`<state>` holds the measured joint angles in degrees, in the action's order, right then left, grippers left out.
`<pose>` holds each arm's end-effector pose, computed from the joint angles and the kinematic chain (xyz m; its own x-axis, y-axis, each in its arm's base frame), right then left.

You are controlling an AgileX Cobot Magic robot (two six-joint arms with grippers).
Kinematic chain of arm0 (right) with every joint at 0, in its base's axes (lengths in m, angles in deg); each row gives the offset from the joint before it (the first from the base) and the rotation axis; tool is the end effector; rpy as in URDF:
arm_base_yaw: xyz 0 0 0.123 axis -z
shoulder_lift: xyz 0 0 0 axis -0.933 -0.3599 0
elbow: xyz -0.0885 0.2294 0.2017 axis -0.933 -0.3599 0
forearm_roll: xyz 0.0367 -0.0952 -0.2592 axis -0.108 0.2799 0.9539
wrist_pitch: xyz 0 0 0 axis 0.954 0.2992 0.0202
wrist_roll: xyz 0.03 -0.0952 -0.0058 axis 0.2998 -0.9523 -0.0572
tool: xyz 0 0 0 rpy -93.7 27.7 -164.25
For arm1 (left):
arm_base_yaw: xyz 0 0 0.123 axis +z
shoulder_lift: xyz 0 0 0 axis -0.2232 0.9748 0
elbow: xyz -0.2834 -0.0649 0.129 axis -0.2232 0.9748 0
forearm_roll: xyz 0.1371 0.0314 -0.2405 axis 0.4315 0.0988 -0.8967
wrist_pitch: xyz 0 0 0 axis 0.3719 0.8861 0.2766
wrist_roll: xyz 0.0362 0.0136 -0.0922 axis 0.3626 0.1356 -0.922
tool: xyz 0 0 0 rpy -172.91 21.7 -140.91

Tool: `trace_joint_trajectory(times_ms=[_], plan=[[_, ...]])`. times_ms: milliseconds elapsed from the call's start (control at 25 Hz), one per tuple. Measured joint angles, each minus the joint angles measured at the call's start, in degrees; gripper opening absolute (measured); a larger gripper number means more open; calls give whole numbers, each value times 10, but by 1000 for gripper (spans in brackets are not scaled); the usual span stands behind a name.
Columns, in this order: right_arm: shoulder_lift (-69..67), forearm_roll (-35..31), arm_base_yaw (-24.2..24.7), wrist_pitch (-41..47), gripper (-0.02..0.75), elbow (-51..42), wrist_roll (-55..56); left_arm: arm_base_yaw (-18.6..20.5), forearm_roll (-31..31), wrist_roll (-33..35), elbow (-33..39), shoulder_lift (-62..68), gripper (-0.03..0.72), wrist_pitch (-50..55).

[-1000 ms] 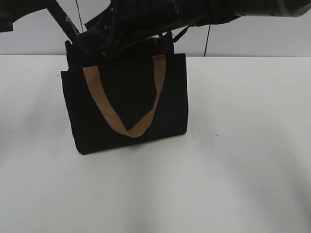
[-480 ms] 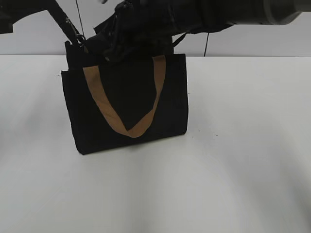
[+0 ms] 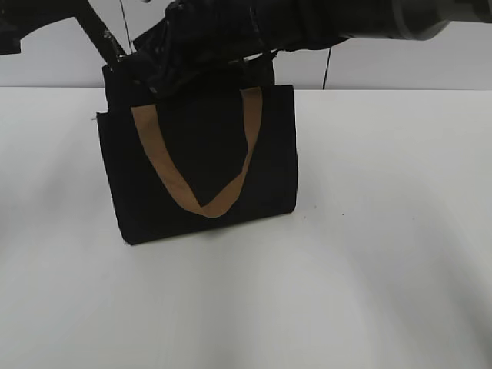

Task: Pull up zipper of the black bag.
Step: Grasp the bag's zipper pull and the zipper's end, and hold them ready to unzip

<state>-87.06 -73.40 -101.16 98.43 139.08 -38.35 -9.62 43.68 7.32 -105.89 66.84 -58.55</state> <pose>0.4262 0.3251 0.2592 0.0150 -0.4512 -0.8923 -0.9135 0.3567 -0.1958 0.3272 -0.0614 0.3280 0.0432 0.2243 -0.9736 0.7788 0.6028 0.1734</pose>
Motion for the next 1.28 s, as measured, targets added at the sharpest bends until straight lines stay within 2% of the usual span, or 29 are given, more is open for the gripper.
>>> trace_joint_trajectory(times_ms=[120, 440, 720, 1000, 1280], plan=[[-2, 0, 0, 15, 333, 1, 1, 0, 0, 0, 0, 0, 22, 0], [-8, 1, 0, 30, 230, 1, 2, 0, 1, 0, 0, 0, 22, 1], [-8, 1, 0, 33, 205, 1, 2, 0, 1, 0, 0, 0, 22, 9], [-8, 1, 0, 33, 10, 1, 7, 0, 0, 0, 0, 0, 22, 16], [-8, 13, 1, 33, -15, 1, 34, 0, 0, 0, 0, 0, 22, 27]])
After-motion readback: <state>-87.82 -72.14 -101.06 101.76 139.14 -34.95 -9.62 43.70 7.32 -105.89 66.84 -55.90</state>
